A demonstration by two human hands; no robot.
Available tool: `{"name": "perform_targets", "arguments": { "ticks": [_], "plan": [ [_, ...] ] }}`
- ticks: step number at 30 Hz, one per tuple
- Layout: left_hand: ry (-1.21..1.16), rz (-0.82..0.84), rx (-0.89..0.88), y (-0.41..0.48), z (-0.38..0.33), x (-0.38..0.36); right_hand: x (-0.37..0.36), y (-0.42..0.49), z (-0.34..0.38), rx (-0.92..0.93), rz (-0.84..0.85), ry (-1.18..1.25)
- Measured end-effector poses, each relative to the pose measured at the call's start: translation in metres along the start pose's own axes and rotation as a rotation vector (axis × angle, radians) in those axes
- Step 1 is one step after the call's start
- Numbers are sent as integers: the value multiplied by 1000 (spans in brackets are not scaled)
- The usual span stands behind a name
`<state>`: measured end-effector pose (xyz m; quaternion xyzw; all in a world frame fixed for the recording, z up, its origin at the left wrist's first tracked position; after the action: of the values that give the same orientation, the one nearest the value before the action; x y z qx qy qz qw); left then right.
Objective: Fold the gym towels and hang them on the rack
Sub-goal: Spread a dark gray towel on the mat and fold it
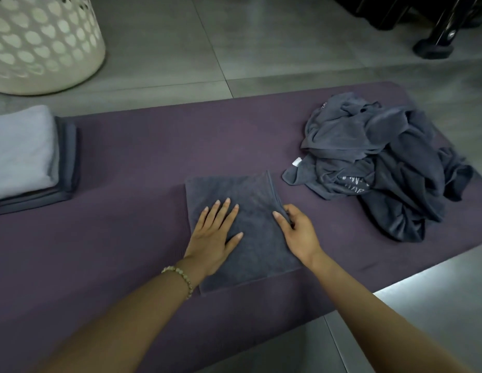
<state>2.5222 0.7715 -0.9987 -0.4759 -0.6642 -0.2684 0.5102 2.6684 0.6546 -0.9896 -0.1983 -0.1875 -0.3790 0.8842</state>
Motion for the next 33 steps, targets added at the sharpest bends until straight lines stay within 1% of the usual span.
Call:
{"name": "perform_targets", "arguments": {
  "ticks": [3,7,10,14,16,19,21,22,26,29,31,33],
  "plan": [
    [-6,-5,2,10,3,5,1,-3,-17,-60,-21,-7],
    [48,-37,98,43,34,25,10,-8,-37,-144,-105,13],
    [37,40,179,66,57,32,11,-8,-38,-151,-109,15],
    [26,88,190,87,64,44,10,-7,-39,-158,-101,4],
    [-13,166,223,93,65,47,9,-6,-39,-159,-87,0],
    [-53,365,288,102,66,42,9,-6,-36,-159,-67,-37],
    [-132,458,358,102,70,39,7,-7,-33,-159,-38,-61],
    [-160,484,367,103,69,40,5,-8,-33,-164,-23,-61],
    [-155,553,306,99,54,58,3,-11,-32,-191,26,-43],
    [-200,615,344,86,40,67,4,-16,-28,-201,61,-67],
    [-309,654,382,75,30,70,2,-20,-26,-209,81,-81],
    [-454,641,399,64,19,82,0,-25,-22,-214,75,-27]
  ]
}}
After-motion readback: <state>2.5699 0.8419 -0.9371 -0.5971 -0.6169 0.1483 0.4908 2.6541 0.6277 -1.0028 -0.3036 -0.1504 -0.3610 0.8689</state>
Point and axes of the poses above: each hand's wrist, its own y-axis towards the middle knuckle, its own x-axis out of the back of the hand, z = x × y, the point moved 10 cm from there along y, towards the middle knuckle, and after that the axes turned 1 degree about -z, right-handed, at the moved point
